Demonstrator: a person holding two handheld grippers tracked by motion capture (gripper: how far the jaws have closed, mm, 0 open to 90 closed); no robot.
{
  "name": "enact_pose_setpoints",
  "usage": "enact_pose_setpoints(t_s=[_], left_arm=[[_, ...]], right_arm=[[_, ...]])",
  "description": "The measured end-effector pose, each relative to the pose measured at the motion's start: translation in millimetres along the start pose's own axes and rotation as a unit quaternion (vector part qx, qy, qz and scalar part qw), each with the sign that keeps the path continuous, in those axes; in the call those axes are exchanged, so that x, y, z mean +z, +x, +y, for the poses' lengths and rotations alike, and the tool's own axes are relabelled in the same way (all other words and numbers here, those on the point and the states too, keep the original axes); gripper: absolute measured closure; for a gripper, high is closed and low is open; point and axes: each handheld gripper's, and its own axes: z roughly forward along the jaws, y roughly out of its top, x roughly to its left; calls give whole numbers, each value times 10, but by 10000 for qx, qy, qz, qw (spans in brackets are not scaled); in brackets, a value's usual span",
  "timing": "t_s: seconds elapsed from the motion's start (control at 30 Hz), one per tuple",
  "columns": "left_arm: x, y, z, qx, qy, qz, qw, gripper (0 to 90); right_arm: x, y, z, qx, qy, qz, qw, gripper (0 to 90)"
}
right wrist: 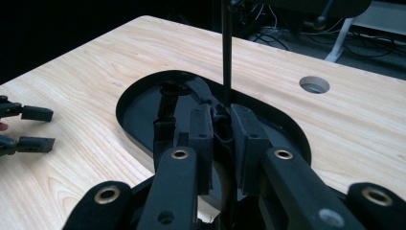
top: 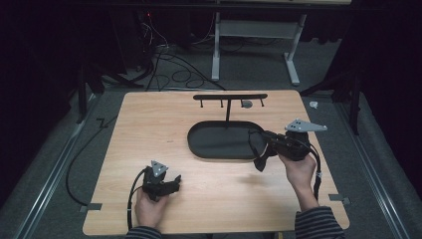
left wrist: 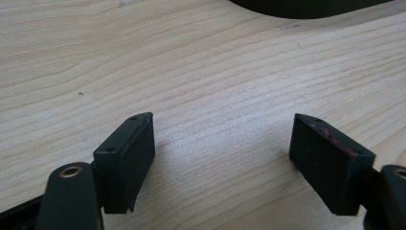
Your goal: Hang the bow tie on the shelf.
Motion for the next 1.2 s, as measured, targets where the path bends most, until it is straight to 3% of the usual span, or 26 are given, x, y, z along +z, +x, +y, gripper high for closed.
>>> enact_pose_setpoints(t_s=[0.7,1.2], left_arm=[[0,0,0,0,1,-2,10000,242],[1,2,1,7,3,-6,10000,242]], right_arm=[[78,-178,202,206,-78,-114,9997,818],[181,-325,342,312,-8,-342,9989,817]])
